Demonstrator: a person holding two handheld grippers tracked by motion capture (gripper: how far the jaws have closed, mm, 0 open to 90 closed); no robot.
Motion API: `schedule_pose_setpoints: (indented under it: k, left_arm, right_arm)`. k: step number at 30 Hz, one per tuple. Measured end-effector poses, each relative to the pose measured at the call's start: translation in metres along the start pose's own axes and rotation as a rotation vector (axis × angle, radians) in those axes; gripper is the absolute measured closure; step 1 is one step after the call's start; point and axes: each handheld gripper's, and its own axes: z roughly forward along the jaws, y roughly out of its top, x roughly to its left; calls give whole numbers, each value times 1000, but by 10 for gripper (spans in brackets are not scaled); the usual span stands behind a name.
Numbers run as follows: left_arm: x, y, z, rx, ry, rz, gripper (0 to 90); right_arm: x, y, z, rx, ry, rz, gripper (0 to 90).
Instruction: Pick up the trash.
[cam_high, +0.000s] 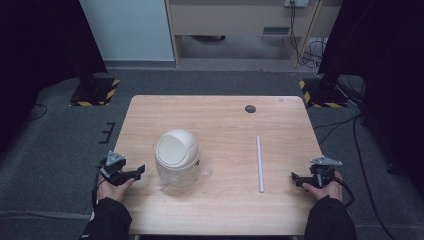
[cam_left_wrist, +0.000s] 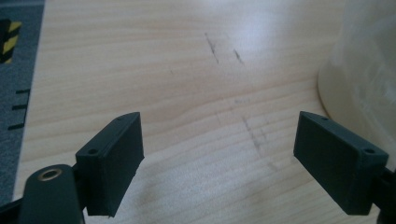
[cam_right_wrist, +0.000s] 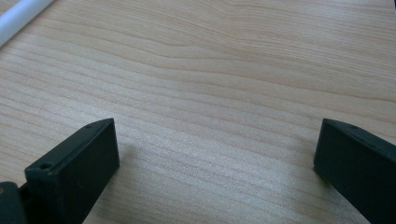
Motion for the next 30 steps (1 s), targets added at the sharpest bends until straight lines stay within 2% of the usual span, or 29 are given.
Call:
schedule_pose_setpoints:
  k: [2, 4, 7, 16, 18, 20, 24, 29, 30]
  left_arm:
    - [0, 2, -2, -15, -1, -1, 153]
    - [-1, 6, -7, -59, -5, -5, 154]
    - [-2, 11, -14, -97, 6, 3, 153]
    - [-4, 21, -28, -175, 26, 4, 159]
    - [-5, 25, -32, -206, 30, 7, 155]
    - [-5, 26, -34, -216, 29, -1, 155]
    - [-7, 34, -45, -283, 27, -34, 156]
    - [-11, 41, -53, -326, 13, -36, 168]
    - [-13, 44, -56, -348, 2, -40, 176]
  right_arm:
    - [0, 0, 0, -1, 0, 0, 5]
    - [0, 0, 0, 0, 0, 0, 5]
    - [0, 0, 0, 0, 1, -1, 6]
    - [1, 0, 0, 0, 0, 1, 7]
    - [1, -1, -1, 0, 1, 0, 6]
    - [1, -1, -1, 0, 1, 1, 6]
    - [1, -1, -1, 2, 1, 2, 6]
    - [1, -1, -1, 1, 0, 0, 6]
    - [1, -1, -1, 1, -1, 2, 6]
